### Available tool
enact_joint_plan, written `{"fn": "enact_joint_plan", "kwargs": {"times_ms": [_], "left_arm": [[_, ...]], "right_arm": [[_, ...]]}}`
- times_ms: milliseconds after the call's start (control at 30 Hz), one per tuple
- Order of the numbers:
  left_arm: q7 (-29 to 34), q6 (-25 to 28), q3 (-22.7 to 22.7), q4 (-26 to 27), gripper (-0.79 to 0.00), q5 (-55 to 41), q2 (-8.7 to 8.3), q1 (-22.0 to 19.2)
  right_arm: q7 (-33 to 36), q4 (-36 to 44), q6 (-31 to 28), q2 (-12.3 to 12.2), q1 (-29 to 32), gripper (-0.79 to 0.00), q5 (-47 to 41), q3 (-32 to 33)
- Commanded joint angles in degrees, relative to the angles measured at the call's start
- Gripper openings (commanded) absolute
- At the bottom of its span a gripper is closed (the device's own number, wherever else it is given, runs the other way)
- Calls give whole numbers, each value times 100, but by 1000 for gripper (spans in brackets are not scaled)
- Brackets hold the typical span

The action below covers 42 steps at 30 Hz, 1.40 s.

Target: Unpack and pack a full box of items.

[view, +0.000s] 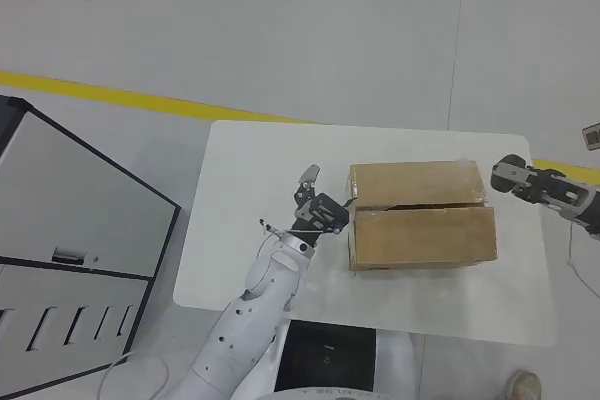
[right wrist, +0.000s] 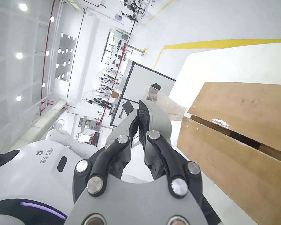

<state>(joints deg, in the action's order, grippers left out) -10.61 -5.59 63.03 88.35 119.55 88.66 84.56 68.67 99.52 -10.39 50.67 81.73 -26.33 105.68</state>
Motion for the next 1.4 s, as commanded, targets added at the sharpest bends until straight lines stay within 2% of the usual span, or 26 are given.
{"fn": "enact_joint_plan", "kwargs": {"times_ms": [0, 233, 467, 1033, 1367], "left_arm": [[179, -152, -76, -154, 0, -108, 31, -110], [320, -179, -474, -701, 0, -73, 106, -481], [355, -107, -640, -999, 0, -138, 139, -717], [286, 185, -670, -1169, 0, -223, 108, -946], [292, 309, -850, -1330, 0, -295, 135, -1133]], "right_arm": [[25, -114, -25, -8, 43, -785, 39, 26], [33, -452, -107, -21, 255, -785, 86, 80], [21, -791, -117, -33, 334, -785, 87, 70], [26, -1435, -110, -70, 501, -785, 256, 21], [-94, -1818, -131, -87, 547, -785, 505, -66]]}}
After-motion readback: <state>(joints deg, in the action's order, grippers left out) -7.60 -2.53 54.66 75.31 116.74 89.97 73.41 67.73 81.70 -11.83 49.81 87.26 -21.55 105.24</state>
